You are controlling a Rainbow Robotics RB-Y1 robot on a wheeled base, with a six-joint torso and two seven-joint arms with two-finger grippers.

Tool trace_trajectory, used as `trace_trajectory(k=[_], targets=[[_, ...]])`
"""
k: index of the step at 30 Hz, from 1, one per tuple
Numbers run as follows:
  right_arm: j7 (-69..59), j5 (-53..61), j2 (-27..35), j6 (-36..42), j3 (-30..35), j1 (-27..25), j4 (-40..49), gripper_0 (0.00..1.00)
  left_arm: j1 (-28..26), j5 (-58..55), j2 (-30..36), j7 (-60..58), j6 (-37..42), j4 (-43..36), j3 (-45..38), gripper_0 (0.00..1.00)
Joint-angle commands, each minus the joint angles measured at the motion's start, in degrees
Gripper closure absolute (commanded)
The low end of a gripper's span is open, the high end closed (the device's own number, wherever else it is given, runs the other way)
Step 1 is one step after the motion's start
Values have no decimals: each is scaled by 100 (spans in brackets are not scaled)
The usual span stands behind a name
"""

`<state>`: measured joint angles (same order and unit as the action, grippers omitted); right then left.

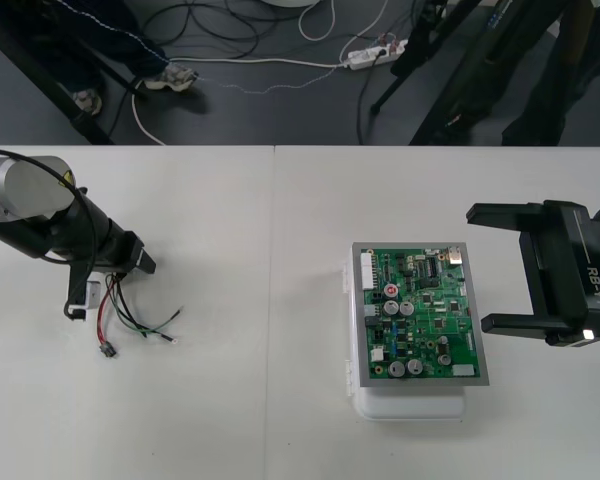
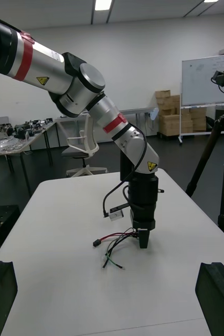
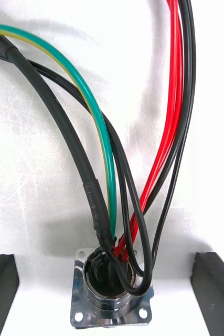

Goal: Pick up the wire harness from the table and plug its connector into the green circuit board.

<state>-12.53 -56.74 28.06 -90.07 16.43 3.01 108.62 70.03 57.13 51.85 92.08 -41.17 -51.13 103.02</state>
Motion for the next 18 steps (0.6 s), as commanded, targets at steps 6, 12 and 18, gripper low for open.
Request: trace_trajectory(k=[6,12,18], targets=[[-197,58,139,7,-96,103,54,0,-86,79,-79,390,232,85,-141,74],[-197,58,139,7,-96,103,54,0,-139,96,-79,398,302,85,-141,100],[-197,58,139,7,-96,103,54,0,-147,96,-70,398,302,147,-141,100]])
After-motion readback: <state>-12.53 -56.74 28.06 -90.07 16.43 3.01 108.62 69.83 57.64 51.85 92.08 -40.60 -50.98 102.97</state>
